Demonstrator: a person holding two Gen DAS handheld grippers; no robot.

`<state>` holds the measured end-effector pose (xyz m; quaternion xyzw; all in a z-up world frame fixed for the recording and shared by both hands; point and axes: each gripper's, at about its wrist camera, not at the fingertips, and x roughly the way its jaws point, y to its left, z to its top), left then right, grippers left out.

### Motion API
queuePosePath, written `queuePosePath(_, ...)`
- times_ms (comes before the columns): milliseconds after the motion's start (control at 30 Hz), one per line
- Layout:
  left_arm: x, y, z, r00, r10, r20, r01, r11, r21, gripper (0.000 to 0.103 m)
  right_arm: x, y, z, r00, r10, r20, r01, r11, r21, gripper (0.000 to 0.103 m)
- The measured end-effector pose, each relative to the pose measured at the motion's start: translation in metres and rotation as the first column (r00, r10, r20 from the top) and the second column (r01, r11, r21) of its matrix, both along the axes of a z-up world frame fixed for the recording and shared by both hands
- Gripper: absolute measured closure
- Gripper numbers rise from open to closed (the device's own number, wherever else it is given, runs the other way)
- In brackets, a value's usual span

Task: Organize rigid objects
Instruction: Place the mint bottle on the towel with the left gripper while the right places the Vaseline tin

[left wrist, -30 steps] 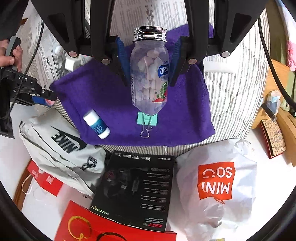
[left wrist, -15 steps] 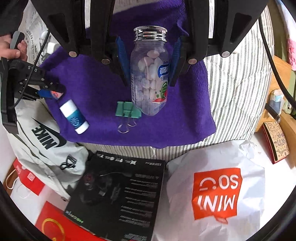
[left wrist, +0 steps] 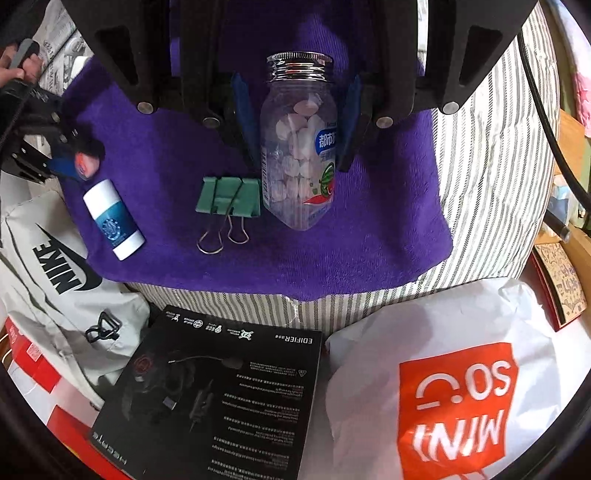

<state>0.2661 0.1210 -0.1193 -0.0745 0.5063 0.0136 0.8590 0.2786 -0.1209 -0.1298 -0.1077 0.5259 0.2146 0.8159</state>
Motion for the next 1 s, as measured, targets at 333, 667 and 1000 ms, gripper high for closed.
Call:
queuePosePath(333,0.008,-0.012,-0.010,1.000,-0.029,-0.010,0.029,0.998,0.062,0.064,-0.027,-0.014,0.020,1.000,-0.004,-0.020,0.005,1.000,0.025,0.046)
queuePosePath(667,-0.011,-0.021,-0.012,0.999,-0.036,-0.020,0.037,0.997,0.065,0.047,-0.073,-0.050,0.052,0.994,-0.105,-0.010,0.105,0.988,0.117,0.041)
queuePosePath(1000,-0.075,-0.029,0.015,0.999,0.036,-0.007,-0.035,0.996,0.083,0.047,-0.124,-0.081,0.058,0.987,-0.156,-0.043,0.161,0.971,0.174,0.041)
